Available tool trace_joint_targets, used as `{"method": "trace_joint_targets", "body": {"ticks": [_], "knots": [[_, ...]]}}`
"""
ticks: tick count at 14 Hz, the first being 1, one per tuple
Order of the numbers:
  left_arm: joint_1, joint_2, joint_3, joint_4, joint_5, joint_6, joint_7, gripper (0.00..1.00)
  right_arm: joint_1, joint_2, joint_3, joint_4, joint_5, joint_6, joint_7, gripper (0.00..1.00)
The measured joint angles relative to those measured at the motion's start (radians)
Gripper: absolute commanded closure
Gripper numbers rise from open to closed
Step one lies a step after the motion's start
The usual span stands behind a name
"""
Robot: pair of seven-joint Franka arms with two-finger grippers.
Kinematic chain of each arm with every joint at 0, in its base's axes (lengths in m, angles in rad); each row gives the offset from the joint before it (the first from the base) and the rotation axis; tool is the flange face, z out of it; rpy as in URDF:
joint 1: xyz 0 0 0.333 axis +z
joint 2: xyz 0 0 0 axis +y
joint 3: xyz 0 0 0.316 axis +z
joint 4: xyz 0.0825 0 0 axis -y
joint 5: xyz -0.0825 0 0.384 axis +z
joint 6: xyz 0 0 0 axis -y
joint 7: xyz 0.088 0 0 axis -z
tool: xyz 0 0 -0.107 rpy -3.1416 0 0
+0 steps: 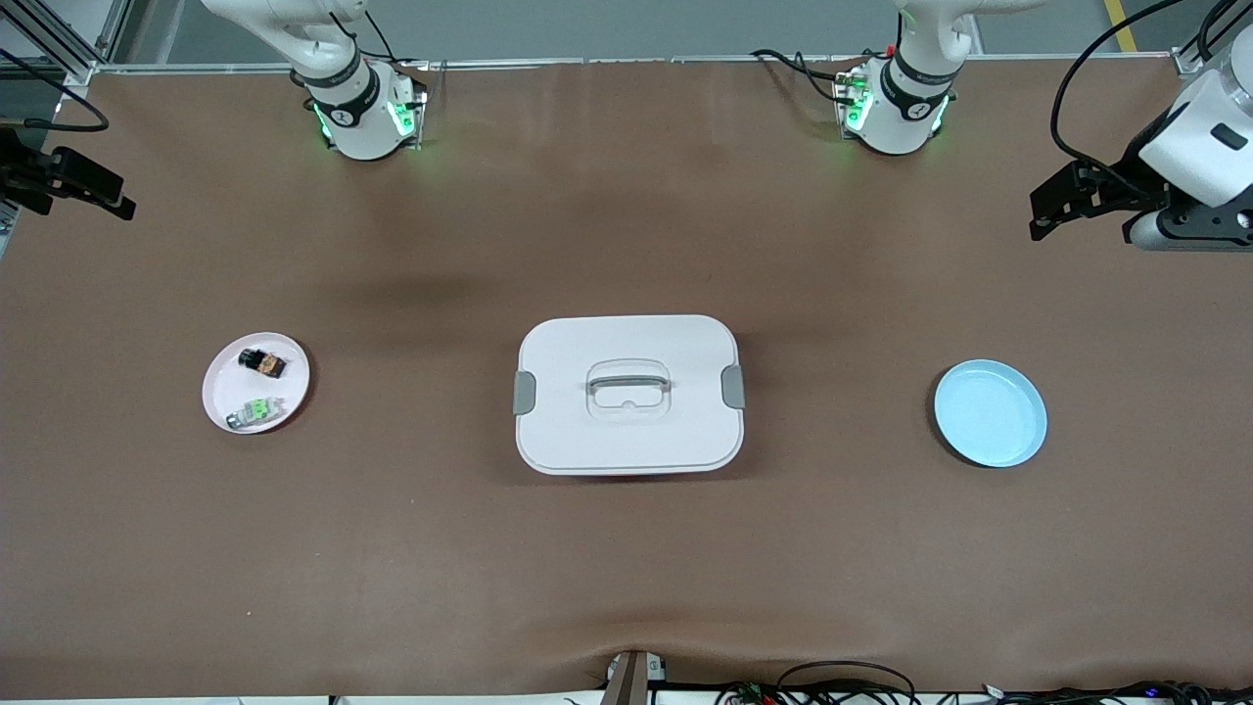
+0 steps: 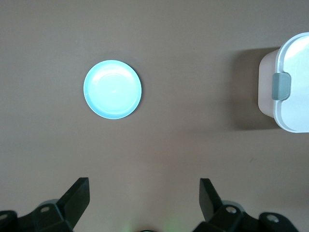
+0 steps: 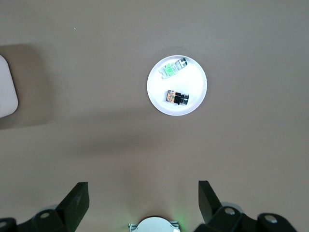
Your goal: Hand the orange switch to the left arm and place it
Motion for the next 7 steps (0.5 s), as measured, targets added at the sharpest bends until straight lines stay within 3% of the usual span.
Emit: {"method": "trace_joint_targets", "body": {"ticks": [7], "knots": [[0.0,0.002,0.0,0.0,0.0,0.0,0.0,0.0,-0.001,0.005,-0.005,-0.005,-0.01,-0.007,0.002,0.0]]}}
